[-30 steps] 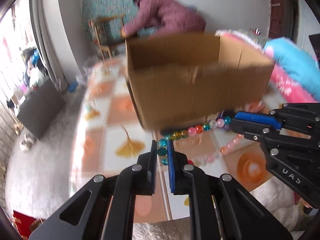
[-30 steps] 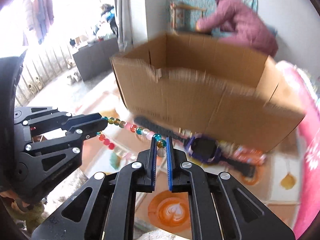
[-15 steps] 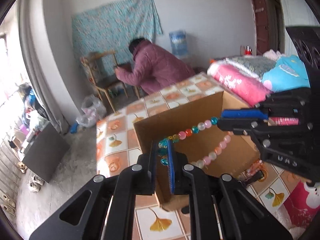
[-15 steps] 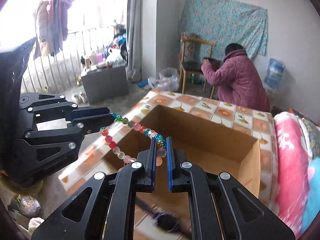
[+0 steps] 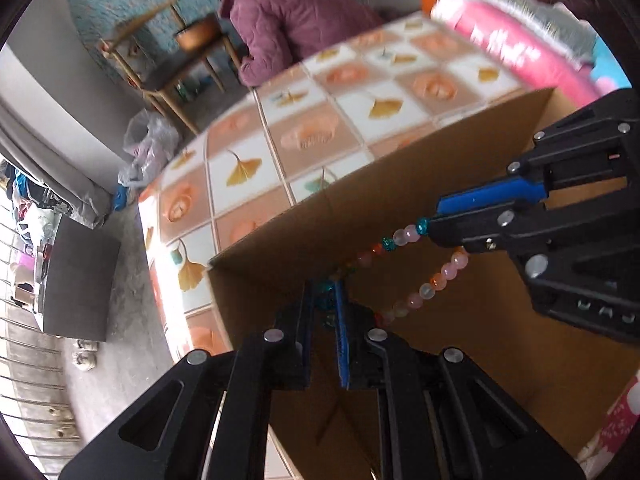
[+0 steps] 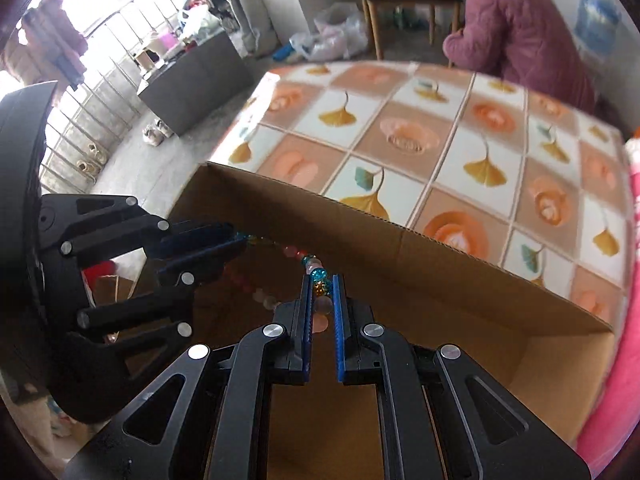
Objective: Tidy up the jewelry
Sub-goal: 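Lift the beaded bracelet over the box rim and release it inside, then move both open grippers back toward the purple smartwatch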
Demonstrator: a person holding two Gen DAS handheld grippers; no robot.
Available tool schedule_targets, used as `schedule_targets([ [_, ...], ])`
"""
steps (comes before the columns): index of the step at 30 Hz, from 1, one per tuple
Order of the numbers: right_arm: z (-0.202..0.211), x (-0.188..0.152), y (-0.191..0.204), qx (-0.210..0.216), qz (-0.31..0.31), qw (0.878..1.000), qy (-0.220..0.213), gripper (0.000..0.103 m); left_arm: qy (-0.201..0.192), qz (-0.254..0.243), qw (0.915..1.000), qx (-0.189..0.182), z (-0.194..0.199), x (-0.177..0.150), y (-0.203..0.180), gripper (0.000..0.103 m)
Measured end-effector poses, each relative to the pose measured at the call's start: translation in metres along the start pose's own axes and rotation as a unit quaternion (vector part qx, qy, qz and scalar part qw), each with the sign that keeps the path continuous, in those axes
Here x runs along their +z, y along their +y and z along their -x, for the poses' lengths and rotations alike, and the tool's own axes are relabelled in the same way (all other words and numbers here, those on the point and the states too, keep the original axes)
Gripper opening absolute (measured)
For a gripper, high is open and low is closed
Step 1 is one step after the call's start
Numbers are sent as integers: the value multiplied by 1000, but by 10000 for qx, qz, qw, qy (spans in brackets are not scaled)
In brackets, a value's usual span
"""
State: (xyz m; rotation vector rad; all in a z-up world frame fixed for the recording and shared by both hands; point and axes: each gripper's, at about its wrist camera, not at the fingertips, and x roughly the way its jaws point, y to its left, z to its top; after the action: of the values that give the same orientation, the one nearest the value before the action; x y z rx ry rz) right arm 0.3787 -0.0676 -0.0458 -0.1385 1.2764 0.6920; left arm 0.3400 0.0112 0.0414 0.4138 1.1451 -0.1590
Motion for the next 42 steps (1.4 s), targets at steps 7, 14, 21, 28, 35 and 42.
schedule_targets([
  [7,-43,8,-21,138,-383,9980,478,8,418,-359,9984,133,-27,6,-10,10],
  [14,-33,0,-29,224,-659,9967,410,27,391,-267,9988,87,-25,7,-10,14],
  [21,36,-18,-17,142,-575,9975,-380,33,-488,-18,9987,-129,37,-6,-4,24],
  [28,166,-100,21,330,-129,9835,-1773,50,-1749,303,9829,-484,155,-87,3,50],
  [35,208,-221,40,821,-212,9650,-2484,63,-2250,872,9659,-935,189,-191,-12,70],
  [42,143,-285,24,912,-1184,9649,-2161,63,-1907,1408,9681,-814,123,-253,-58,71],
])
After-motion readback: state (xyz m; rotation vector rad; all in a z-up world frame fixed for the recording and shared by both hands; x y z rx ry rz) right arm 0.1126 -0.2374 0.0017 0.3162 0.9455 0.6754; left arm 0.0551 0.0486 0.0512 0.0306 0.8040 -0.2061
